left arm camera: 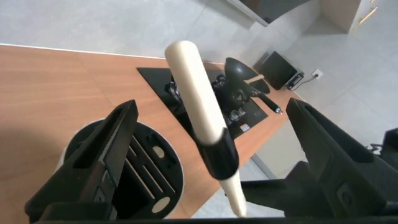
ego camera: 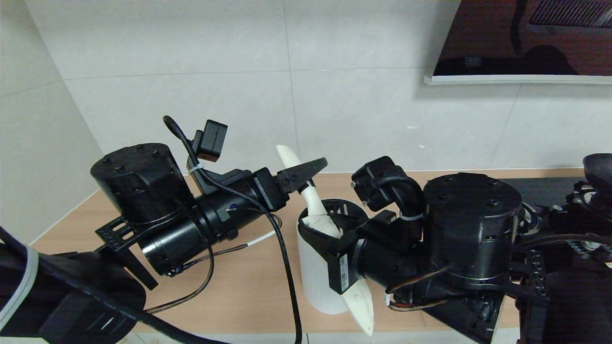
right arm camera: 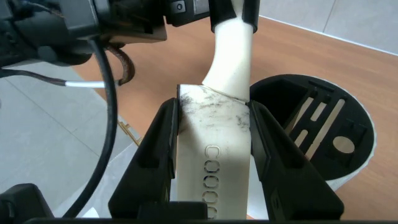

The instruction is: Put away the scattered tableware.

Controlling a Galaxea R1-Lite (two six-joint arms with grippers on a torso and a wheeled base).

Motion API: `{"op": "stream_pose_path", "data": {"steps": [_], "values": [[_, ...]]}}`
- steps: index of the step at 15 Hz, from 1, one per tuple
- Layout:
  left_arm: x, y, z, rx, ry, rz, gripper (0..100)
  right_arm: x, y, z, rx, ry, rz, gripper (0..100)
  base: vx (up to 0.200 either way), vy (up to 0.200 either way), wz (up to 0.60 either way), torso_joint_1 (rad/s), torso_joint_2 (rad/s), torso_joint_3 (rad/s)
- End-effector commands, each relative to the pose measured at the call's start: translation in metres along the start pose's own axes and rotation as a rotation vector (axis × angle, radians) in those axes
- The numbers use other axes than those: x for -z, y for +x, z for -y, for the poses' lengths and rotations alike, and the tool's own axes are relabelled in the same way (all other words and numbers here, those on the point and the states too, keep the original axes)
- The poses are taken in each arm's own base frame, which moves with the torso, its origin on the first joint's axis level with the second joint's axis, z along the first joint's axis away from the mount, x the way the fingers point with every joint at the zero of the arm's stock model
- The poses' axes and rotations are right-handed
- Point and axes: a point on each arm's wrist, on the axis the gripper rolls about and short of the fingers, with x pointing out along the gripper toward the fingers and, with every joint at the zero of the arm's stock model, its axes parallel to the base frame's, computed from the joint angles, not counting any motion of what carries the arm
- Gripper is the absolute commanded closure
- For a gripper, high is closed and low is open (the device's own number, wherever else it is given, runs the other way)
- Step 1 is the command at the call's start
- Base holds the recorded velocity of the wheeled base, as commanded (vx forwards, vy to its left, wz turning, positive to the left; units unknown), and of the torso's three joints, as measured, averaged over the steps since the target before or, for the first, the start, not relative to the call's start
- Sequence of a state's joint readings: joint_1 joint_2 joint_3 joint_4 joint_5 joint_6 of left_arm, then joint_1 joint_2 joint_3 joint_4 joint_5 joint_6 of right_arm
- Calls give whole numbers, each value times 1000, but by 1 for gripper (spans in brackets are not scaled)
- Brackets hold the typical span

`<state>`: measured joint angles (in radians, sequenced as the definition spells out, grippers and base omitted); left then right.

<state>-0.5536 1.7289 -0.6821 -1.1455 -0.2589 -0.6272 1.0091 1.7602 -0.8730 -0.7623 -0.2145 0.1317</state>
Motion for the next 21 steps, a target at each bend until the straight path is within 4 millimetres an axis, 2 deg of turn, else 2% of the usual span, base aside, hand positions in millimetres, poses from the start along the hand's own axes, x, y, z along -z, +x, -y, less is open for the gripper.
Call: {"op": "stream_pose_path", "data": {"steps": [1,4,5,19,20,21], "values": [[0,0,1,2,0,0,0,0,0,0,-1,0,-1,100,0,0,0,0,0,0],[1,0,1,3,-2,-7,0,1,-1,-3,-9,-1,-2,100,0,0,0,0,0,0],[2,0,1,2,-2,-8,100,1,-1,-4,-12,-2,-4,100,0,0,0,0,0,0],[0,-3,4,15,0,-6,100,-2,-2,-3,-13,5,26,100,0,0,0,0,0,0],[-1,-3,5,17,1,-4,100,-2,-2,-3,-13,5,26,0,0,0,0,0,0,0],[-2,-4,6,19,2,-1,100,-2,-2,-3,-13,5,26,0,0,0,0,0,0,0]]}}
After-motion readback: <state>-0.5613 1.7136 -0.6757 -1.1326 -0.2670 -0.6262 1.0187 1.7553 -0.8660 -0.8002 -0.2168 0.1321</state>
